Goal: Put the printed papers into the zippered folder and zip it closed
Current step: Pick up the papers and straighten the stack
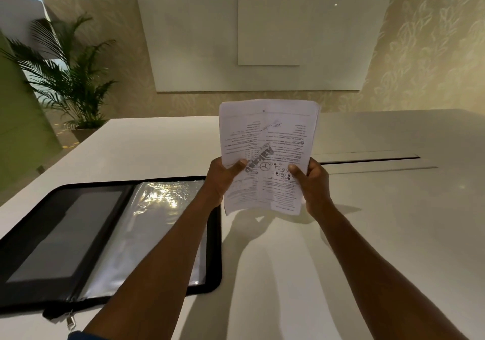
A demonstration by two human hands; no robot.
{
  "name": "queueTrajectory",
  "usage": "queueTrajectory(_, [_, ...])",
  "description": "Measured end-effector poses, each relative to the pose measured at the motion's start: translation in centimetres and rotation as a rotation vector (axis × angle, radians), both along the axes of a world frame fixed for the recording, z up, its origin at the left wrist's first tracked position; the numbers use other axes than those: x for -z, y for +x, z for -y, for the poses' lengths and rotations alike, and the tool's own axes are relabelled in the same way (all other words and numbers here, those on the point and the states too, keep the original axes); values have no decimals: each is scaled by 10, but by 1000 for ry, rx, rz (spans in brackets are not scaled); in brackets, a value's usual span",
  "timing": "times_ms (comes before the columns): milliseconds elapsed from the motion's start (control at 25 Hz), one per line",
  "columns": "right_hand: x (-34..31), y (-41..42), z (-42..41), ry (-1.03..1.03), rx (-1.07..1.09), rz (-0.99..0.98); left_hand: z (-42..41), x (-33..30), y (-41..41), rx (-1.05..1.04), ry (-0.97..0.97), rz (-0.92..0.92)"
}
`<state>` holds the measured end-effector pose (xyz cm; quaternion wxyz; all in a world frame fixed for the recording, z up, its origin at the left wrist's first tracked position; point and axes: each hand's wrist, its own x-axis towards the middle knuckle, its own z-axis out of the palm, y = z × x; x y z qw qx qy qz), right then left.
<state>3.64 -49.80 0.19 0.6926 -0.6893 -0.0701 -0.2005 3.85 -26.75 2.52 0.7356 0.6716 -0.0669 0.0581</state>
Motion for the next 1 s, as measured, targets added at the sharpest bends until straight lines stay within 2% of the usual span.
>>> queueTrajectory(200, [30, -8, -1, -80, -14, -54, -6, 32, -8, 34, 102, -18])
queueTrajectory(400, [25, -2, -1, -116, 9, -31, -6, 34, 1, 39, 116, 22])
queueTrajectory(560, [38, -1, 4, -134, 45, -49, -4, 41, 7, 76, 204, 35])
queueTrajectory(1000, [44, 12, 8, -100, 79, -54, 3, 41, 17, 66, 142, 46])
